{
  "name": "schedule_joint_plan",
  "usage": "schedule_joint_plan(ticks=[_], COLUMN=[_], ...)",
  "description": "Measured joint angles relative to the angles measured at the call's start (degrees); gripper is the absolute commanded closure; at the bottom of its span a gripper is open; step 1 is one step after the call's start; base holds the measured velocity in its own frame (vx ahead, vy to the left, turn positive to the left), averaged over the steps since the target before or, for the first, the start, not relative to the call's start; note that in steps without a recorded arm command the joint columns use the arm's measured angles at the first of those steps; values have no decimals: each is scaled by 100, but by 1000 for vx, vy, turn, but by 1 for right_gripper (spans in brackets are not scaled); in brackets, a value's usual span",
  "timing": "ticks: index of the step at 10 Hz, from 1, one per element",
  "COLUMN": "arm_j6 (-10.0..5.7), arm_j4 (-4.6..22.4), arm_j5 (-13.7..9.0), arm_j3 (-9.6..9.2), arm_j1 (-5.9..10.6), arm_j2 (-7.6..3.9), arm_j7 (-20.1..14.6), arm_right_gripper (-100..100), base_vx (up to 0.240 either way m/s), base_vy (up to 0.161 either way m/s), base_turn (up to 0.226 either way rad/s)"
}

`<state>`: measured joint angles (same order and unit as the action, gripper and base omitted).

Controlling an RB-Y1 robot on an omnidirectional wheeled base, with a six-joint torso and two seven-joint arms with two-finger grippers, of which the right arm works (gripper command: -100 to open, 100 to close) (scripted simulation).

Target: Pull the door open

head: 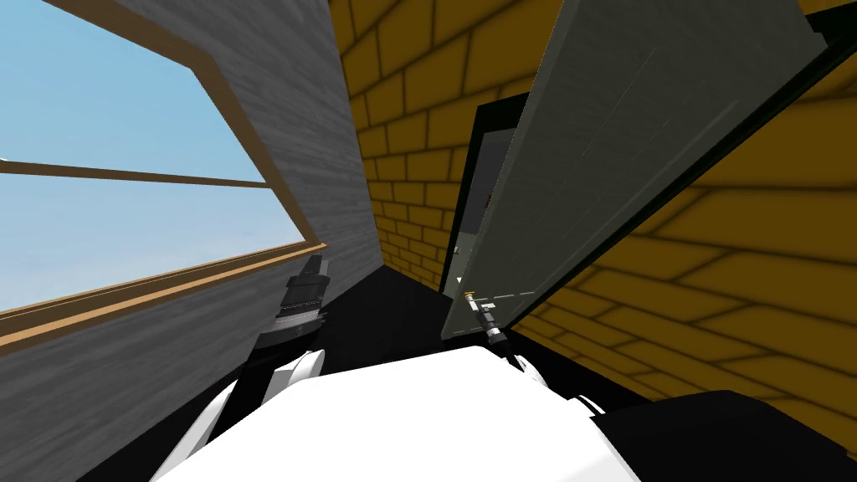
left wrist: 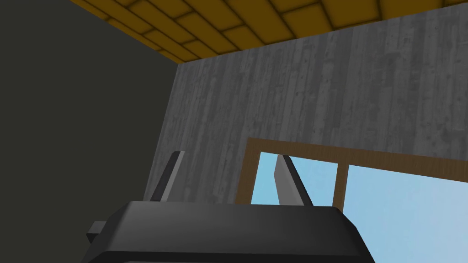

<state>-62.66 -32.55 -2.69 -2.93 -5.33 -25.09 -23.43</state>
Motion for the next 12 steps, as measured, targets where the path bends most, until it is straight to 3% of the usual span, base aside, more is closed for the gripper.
schedule_joint_plan(ticks=[1,6,10,12], arm_j6=[-23,-224,-616,-706], arm_j4=[-131,-130,224,185], arm_j5=[14,29,52,50], arm_j3=[-17,-52,-106,-114], arm_j1=[-115,-251,-267,-366], arm_j2=[-42,-127,-194,-240], arm_j7=[-41,-133,-207,-241], arm_right_gripper=[100,100,100,100], base_vx=[-178,-167,-210,-210], base_vy=[-58,-66,-71,-56], base_turn=[115,149,181,159])
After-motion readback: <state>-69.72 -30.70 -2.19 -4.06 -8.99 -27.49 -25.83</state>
